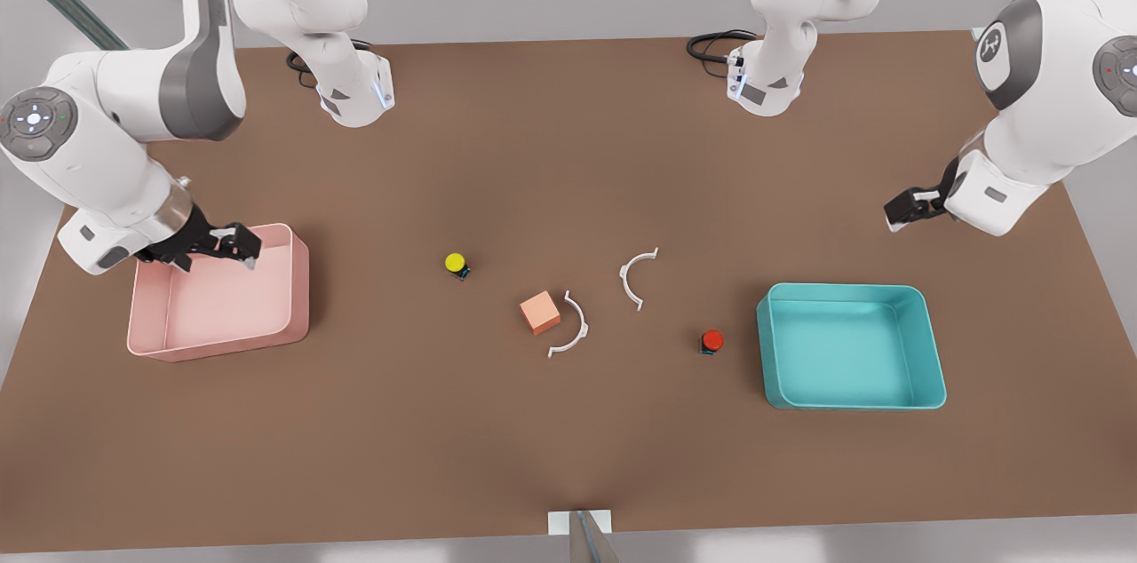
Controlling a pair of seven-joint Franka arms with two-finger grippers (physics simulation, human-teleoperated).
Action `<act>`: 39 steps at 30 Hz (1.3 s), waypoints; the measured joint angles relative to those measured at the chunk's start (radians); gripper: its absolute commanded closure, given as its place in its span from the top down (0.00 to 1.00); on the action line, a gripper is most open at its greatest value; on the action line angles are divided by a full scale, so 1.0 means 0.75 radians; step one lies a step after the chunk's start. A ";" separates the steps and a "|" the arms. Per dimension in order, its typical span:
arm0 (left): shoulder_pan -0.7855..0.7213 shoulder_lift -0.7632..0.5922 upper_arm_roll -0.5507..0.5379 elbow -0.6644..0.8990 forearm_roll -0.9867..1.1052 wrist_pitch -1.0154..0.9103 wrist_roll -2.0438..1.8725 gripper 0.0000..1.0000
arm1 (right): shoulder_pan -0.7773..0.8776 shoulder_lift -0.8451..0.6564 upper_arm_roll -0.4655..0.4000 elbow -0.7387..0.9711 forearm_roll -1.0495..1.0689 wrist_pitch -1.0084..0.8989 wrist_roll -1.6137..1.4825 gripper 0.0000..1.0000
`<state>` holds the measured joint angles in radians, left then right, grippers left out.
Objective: Place the red button in the blue storage box with the left arm, and place the yellow button in the pink storage box with the right arm
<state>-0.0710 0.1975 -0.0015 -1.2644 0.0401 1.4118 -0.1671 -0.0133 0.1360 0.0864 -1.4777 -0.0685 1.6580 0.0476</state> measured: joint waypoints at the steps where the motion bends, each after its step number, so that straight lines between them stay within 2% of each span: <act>1: -0.002 0.000 0.000 0.000 0.000 -0.001 0.021 1.00 | -0.001 0.000 -0.001 0.000 0.001 0.002 0.000 1.00; 5: -0.127 0.065 0.001 0.000 0.000 0.011 0.056 1.00 | -0.005 0.003 -0.005 0.000 0.004 0.007 0.001 1.00; 9: -0.316 0.300 0.001 -0.007 -0.004 0.144 0.030 1.00 | -0.002 0.056 0.029 -0.001 0.004 0.028 0.003 1.00; 12: -0.399 0.446 0.002 -0.021 -0.005 0.292 -0.007 1.00 | 0.175 0.170 0.080 -0.033 0.002 0.078 0.023 1.00; 16: -0.399 0.480 0.007 -0.243 -0.006 0.534 -0.043 1.00 | 0.252 0.126 0.245 -0.344 -0.001 0.219 0.104 1.00; 19: -0.396 0.503 0.011 -0.372 -0.001 0.726 -0.059 1.00 | 0.261 0.095 0.306 -0.562 0.000 0.372 0.183 1.00; 24: -0.379 0.623 0.014 -0.391 0.029 0.976 -0.080 1.00 | 0.266 0.243 0.315 -0.623 -0.004 0.635 0.301 1.00; 27: -0.370 0.683 0.014 -0.387 0.030 1.084 -0.091 1.00 | 0.307 0.263 0.322 -0.682 -0.025 0.754 0.364 1.00; 36: -0.369 0.753 0.014 -0.390 0.024 1.247 -0.113 1.00 | 0.294 0.337 0.329 -0.763 -0.041 0.917 0.506 1.00; 37: -0.368 0.759 0.014 -0.392 0.024 1.254 -0.114 0.95 | 0.292 0.351 0.326 -0.763 -0.042 0.929 0.518 1.00; 38: -0.368 0.763 0.014 -0.395 0.025 1.260 -0.117 0.81 | 0.291 0.363 0.324 -0.763 -0.042 0.940 0.530 1.00; 39: -0.368 0.764 0.014 -0.397 0.025 1.264 -0.118 0.71 | 0.286 0.369 0.323 -0.763 -0.043 0.949 0.540 1.00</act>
<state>-0.3468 0.7704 0.0092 -1.5621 0.0588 2.3598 -0.2559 0.2013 0.4129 0.3289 -2.0501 -0.1007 2.3694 0.4527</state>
